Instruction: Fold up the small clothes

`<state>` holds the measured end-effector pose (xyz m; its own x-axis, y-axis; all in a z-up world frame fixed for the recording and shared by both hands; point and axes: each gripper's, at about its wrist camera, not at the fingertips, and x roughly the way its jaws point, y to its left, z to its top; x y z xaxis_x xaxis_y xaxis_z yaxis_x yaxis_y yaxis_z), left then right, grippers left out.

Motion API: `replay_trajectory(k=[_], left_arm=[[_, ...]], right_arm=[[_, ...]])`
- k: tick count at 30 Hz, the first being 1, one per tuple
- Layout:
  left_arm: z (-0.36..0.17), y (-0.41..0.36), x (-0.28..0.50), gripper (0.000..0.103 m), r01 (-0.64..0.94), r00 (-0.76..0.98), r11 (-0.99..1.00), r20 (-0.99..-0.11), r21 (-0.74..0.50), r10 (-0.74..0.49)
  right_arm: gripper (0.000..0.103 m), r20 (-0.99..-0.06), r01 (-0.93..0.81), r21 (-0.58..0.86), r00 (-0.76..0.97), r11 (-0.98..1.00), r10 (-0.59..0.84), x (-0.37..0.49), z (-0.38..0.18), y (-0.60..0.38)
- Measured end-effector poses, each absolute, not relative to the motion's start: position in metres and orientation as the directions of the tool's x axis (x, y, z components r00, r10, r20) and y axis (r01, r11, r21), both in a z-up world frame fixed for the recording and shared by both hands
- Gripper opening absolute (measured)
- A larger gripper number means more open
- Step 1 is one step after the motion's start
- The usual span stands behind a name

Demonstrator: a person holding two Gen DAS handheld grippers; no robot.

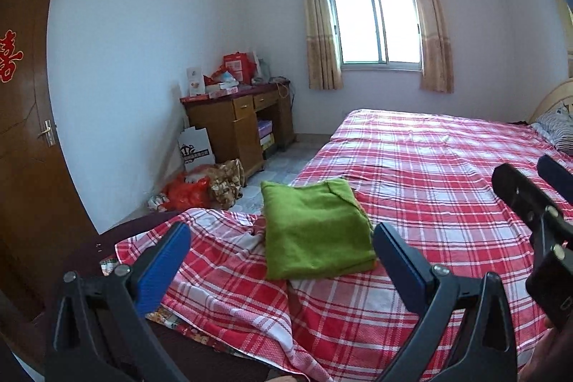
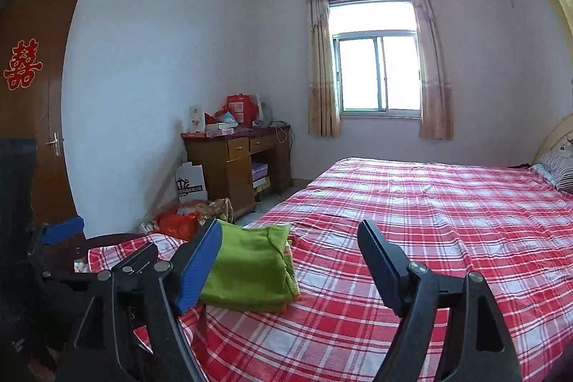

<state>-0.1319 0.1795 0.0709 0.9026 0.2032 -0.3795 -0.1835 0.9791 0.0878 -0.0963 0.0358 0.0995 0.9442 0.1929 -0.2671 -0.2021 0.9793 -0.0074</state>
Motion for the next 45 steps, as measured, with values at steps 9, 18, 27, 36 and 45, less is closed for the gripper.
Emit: replay_trajectory(k=[9, 18, 27, 36, 45], left_arm=[[0.072, 0.174, -0.135, 0.103, -0.176, 0.899, 0.979, -0.389, 0.099, 0.201], [0.070, 0.175, -0.133, 0.103, -0.179, 0.895, 0.978, -0.395, 0.105, 0.207], [0.068, 0.174, -0.131, 0.103, -0.179, 0.891, 0.978, -0.404, 0.108, 0.208], [0.065, 0.174, -0.127, 0.103, -0.171, 0.885, 0.979, -0.420, 0.107, 0.200], [0.063, 0.172, -0.125, 0.103, -0.169, 0.881, 0.980, -0.428, 0.109, 0.200]], right_arm=[[0.079, -0.271, -0.179, -0.006, 0.947, 0.984, 0.171, -0.099, 0.099, 0.036], [0.079, -0.280, -0.167, 0.019, 0.946, 0.986, 0.165, -0.099, 0.098, 0.031], [0.079, -0.302, -0.164, 0.033, 0.939, 0.986, 0.166, -0.095, 0.093, 0.030], [0.080, -0.314, -0.149, 0.054, 0.936, 0.987, 0.158, -0.093, 0.090, 0.022], [0.080, -0.324, -0.150, 0.063, 0.932, 0.987, 0.162, -0.091, 0.088, 0.021]])
